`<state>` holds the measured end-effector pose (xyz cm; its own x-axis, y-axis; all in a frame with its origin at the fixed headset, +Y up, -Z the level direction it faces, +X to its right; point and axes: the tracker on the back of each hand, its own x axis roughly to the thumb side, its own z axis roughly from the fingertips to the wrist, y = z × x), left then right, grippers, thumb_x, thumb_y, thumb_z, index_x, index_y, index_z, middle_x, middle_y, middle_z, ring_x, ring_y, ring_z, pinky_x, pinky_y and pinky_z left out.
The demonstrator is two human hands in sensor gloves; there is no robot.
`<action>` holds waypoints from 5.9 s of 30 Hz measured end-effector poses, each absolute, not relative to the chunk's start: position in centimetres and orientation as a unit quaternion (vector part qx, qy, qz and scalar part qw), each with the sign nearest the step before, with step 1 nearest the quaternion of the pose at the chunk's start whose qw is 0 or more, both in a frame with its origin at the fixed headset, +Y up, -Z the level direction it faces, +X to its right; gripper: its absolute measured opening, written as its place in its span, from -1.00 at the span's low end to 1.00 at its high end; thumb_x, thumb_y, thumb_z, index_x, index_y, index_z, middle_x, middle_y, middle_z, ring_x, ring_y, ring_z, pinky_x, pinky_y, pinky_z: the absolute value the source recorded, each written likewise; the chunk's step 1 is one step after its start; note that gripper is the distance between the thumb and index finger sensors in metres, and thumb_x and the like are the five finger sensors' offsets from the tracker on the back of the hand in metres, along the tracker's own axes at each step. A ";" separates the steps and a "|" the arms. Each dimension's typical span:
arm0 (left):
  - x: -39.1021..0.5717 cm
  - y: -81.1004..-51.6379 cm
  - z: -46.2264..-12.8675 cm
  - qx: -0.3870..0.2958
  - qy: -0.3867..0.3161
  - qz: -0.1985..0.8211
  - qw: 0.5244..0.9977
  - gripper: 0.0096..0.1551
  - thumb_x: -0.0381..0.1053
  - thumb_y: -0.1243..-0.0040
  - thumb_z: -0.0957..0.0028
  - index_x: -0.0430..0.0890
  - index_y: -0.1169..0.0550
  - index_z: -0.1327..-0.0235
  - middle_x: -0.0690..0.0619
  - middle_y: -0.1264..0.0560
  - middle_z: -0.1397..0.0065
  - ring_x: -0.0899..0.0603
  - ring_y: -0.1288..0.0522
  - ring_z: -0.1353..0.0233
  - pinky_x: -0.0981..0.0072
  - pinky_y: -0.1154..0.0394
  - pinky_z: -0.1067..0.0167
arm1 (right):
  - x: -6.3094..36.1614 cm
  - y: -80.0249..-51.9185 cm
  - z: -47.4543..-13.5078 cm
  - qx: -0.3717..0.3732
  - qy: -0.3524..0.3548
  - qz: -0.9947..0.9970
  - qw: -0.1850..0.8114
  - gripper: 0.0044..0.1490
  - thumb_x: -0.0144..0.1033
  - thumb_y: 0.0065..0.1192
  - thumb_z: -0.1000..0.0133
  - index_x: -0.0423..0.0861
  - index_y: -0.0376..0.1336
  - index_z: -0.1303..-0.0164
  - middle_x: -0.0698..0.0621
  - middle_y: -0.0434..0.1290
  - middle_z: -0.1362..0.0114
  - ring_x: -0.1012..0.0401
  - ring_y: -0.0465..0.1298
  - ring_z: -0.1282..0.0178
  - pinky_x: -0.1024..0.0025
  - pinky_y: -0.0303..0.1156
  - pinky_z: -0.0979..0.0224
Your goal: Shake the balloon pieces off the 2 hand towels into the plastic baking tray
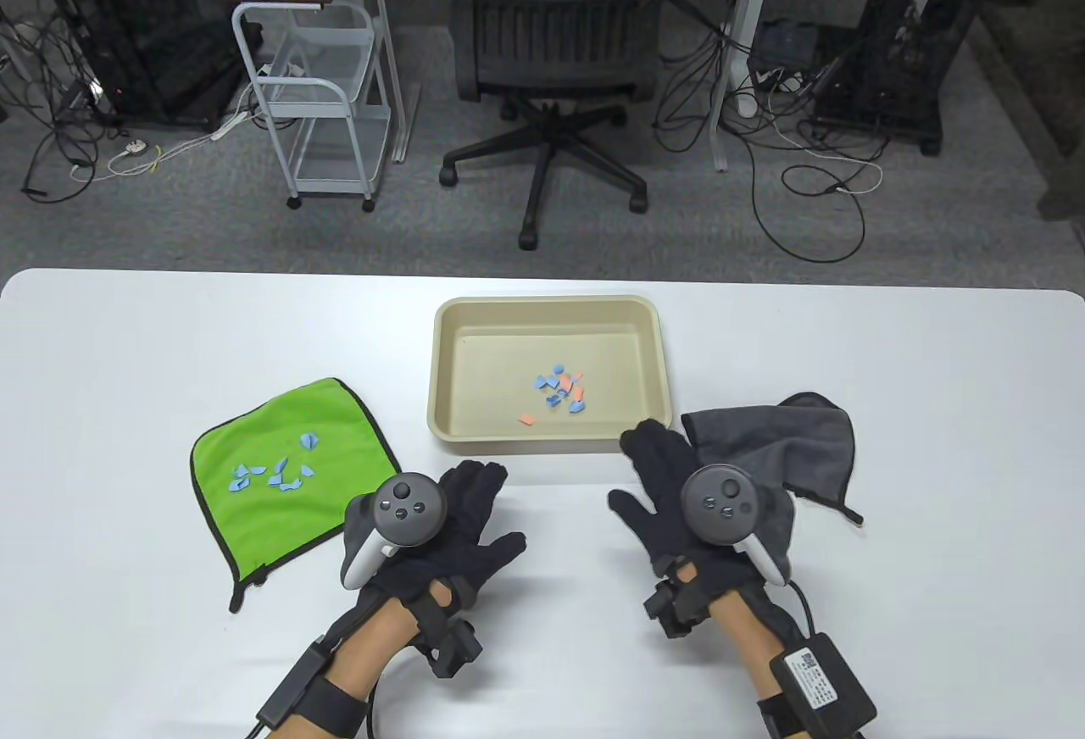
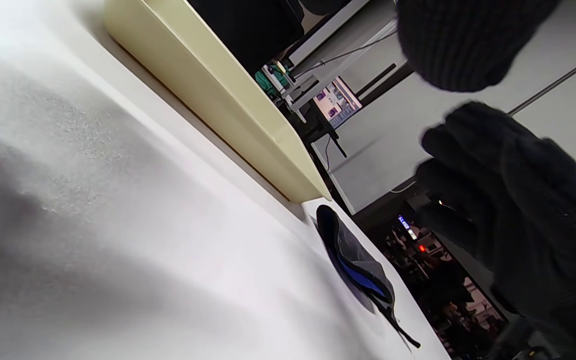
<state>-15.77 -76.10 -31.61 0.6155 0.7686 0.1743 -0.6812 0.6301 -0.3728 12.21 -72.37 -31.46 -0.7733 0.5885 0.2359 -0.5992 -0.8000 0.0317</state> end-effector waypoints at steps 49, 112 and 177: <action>-31.1 -65.8 -40.5 -0.083 0.022 0.315 0.945 0.22 0.33 -0.43 0.32 0.42 0.10 -0.44 0.03 0.60 -0.53 -0.40 0.69 -0.55 -0.81 0.38 -0.31 | 11.3 -74.4 -31.2 0.149 0.001 0.958 0.247 -0.03 0.27 0.10 0.10 0.15 -0.04 -0.51 0.02 -0.03 -0.76 -0.05 -0.09 -0.72 -0.17 0.04 -0.61; -18.1 -80.5 -35.4 -0.312 -0.025 0.069 0.947 0.12 0.33 -0.35 0.29 0.46 0.07 -0.41 -0.14 0.35 -0.61 -0.55 0.29 -0.62 -0.82 -0.06 -0.24 | 12.2 -74.1 -31.2 0.152 -0.008 0.961 0.232 -0.03 0.26 0.12 0.10 0.11 -0.02 -0.50 -0.02 0.00 -0.75 -0.11 -0.06 -0.70 -0.18 0.01 -0.59; -19.8 -80.6 -36.3 -0.218 0.071 0.165 0.959 -0.03 0.22 -0.41 0.31 0.35 -0.18 -0.39 -0.02 0.11 -0.55 -0.31 -0.06 -0.39 -0.21 -0.08 -0.34 | 13.4 -75.1 -31.5 0.138 0.019 0.970 0.200 -0.03 0.28 0.10 0.11 0.11 0.02 -0.50 -0.03 0.01 -0.75 -0.13 -0.06 -0.69 -0.21 -0.01 -0.58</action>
